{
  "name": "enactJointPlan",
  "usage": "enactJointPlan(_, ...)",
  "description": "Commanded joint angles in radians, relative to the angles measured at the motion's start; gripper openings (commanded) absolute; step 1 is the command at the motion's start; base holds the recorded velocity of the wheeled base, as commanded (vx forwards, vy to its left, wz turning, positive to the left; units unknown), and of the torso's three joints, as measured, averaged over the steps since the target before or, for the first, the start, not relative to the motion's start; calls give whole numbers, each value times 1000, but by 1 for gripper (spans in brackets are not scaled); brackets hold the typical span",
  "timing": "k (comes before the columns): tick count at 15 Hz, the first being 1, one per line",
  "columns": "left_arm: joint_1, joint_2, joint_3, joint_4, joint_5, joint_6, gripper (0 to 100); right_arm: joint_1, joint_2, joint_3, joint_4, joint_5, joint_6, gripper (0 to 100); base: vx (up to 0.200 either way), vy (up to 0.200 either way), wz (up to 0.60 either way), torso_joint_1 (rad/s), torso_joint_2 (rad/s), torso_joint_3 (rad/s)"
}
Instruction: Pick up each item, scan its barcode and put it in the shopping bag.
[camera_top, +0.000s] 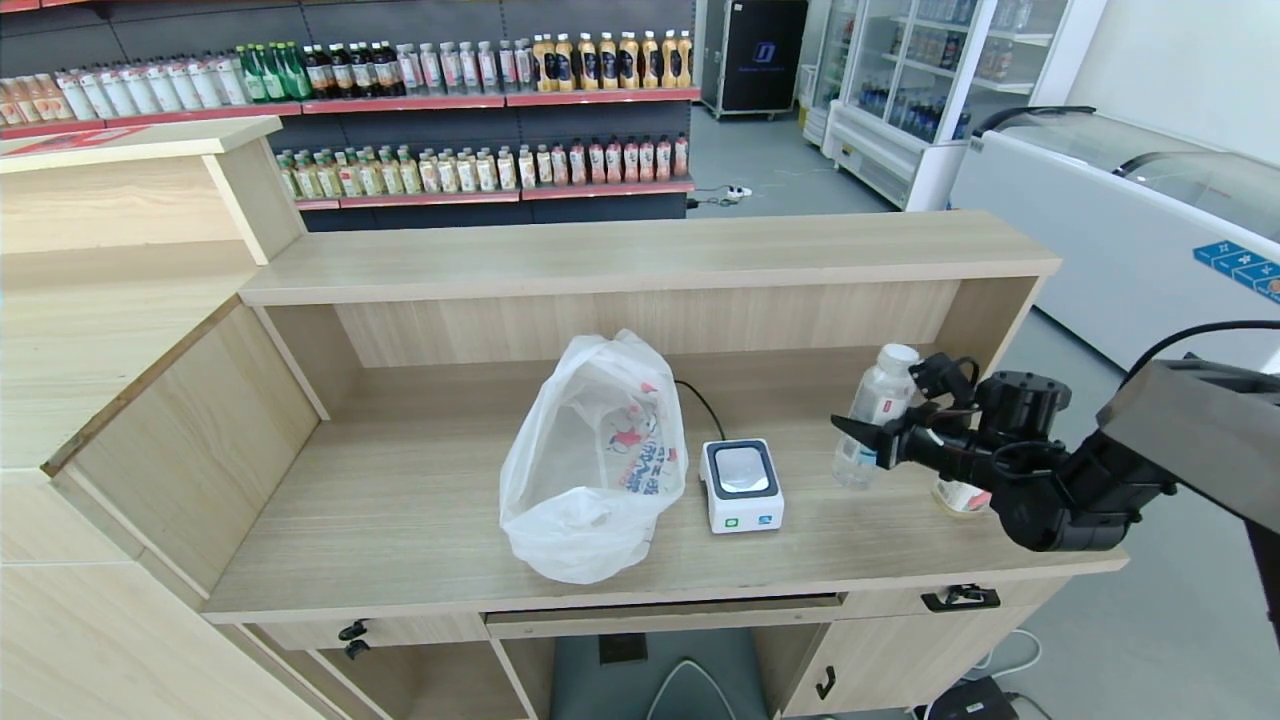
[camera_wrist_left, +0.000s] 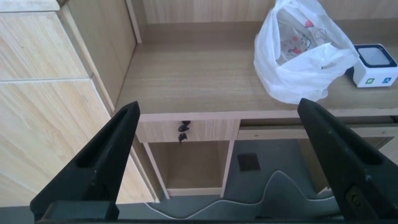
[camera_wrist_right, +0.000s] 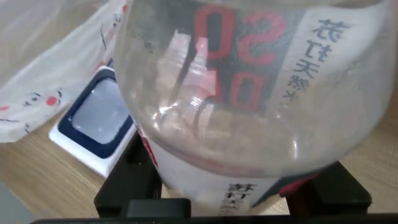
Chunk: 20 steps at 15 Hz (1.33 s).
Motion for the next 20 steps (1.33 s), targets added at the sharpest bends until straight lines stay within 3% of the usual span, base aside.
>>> enactJointPlan(1,1,0,0,0,1,0,100,3,-175,69,3,3,104,0,0,0,0,0,0,0)
enactJointPlan(6,1,0,0,0,1,0,100,25,-511,173,176,74,313,0,0,0,0,0,0,0)
enactJointPlan(11,1,0,0,0,1,0,100,118,-833,193,388,203,503,0,0,0,0,0,0,0)
enactJointPlan(20,1,0,0,0,1,0,100,273,-1018,191,439,371,754,0,0,0,0,0,0,0)
